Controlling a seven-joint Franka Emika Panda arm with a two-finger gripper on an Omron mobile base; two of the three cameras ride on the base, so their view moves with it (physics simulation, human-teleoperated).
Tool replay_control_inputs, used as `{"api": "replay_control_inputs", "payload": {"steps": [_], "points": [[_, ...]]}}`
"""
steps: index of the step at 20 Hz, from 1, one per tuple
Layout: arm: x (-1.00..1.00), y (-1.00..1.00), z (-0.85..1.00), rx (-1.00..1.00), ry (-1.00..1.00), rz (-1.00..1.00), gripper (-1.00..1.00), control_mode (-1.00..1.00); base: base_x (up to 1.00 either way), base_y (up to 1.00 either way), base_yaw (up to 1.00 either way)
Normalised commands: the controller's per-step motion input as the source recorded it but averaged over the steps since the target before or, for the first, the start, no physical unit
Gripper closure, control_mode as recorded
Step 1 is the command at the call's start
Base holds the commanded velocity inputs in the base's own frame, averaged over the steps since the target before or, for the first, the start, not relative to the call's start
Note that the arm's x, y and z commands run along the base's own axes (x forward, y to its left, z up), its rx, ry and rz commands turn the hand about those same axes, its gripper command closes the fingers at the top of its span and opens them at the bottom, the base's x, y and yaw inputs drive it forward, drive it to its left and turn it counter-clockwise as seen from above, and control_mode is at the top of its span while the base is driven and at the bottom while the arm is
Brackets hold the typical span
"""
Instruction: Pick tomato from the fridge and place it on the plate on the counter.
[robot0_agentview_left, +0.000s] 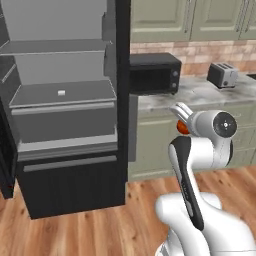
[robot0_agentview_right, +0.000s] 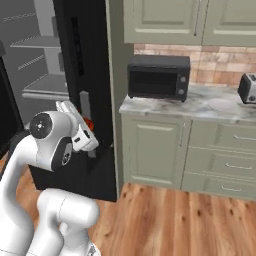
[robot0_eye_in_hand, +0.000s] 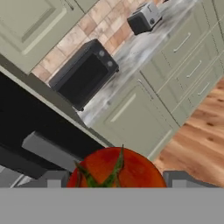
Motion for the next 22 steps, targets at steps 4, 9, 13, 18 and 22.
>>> {"api": "replay_control_inputs", "payload": {"steps": [4, 9, 13, 18, 22], "points": [[0.0, 0.0, 0.0, 0.0, 0.0, 0.0, 1.0, 1.0, 0.0, -0.82, 0.0], [0.0, 0.0, 0.0, 0.0, 0.0, 0.0, 1.0, 1.0, 0.04, -0.82, 0.0], [0.0, 0.0, 0.0, 0.0, 0.0, 0.0, 1.0, 1.0, 0.17, -0.8, 0.0], [0.0, 0.0, 0.0, 0.0, 0.0, 0.0, 1.0, 1.0, 0.33, -0.69, 0.0], [0.0, 0.0, 0.0, 0.0, 0.0, 0.0, 1.0, 1.0, 0.55, -0.54, 0.0]]}}
